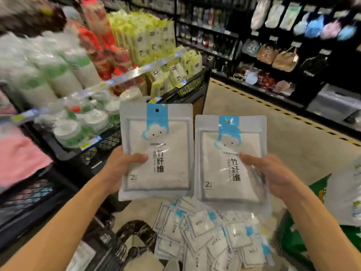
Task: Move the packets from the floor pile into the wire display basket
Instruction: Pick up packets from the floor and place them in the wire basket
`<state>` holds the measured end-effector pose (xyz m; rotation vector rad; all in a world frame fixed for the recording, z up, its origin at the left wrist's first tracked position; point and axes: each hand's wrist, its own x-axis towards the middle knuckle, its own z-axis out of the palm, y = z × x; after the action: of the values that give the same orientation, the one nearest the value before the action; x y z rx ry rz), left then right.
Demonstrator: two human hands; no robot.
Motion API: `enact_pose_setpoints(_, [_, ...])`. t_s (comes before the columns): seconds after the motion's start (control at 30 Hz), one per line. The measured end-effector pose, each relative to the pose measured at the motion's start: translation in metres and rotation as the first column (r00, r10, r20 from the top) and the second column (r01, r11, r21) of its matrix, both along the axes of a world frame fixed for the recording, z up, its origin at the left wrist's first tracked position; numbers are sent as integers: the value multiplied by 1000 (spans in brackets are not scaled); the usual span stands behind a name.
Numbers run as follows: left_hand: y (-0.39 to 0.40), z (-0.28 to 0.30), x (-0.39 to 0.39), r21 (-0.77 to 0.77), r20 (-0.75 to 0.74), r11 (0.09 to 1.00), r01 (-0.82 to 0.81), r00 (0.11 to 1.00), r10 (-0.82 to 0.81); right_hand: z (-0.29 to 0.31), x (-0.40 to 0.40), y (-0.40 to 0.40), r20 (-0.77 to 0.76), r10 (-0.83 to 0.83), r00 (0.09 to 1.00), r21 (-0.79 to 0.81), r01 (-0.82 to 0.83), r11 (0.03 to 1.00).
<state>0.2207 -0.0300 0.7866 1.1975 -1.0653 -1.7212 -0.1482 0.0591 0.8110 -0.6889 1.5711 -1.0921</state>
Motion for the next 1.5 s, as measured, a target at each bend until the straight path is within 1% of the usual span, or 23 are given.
enact_pose_setpoints(0.13, [49, 29, 33, -66, 3, 989, -136, 991, 136, 32, 23, -9, 1, 142, 990, -45, -142, 989])
enact_pose_setpoints(0.27, [115, 44, 59, -115, 8, 955, -272, 962, 274, 49, 47, -12, 0, 312, 950, -90, -311, 946])
enact_pose_setpoints(0.4, [190, 50, 81, -125, 53, 899, -421, 902, 429, 52, 75, -7, 19, 472, 882, -138, -465, 875])
enact_pose_setpoints(0.5, [245, 52, 96, -111, 82, 860, -498, 858, 507, 47, 100, -2, 9, 562, 827, -151, -555, 818])
enact_pose_setpoints(0.7, [337, 51, 131, -74, 75, 760, -646, 756, 650, 43, 169, 22, 28, 718, 695, -142, -708, 692])
enact_pose_setpoints(0.87, [390, 43, 174, -49, 66, 674, -737, 671, 739, 41, 240, 47, 3, 783, 622, -153, -774, 615])
enact_pose_setpoints(0.93, [406, 39, 194, -38, 45, 649, -760, 647, 761, 40, 271, 58, -26, 816, 577, -142, -811, 568])
enact_pose_setpoints(1.0, [424, 34, 218, -15, 50, 627, -779, 626, 778, 38, 300, 69, -43, 833, 551, -126, -830, 543])
enact_pose_setpoints(1.17, [467, 11, 277, 17, 54, 581, -814, 581, 812, 22, 367, 92, -29, 840, 542, -85, -839, 538])
enact_pose_setpoints(1.3, [493, -12, 317, 67, 111, 515, -855, 519, 847, -2, 416, 107, 12, 832, 555, -31, -832, 555])
enact_pose_setpoints(1.4, [501, -29, 338, 117, 136, 473, -873, 486, 863, -18, 446, 111, 17, 822, 569, -1, -822, 569])
enact_pose_setpoints(1.5, [499, -43, 355, 168, 150, 428, -888, 452, 879, -34, 471, 106, -4, 829, 559, 30, -829, 559])
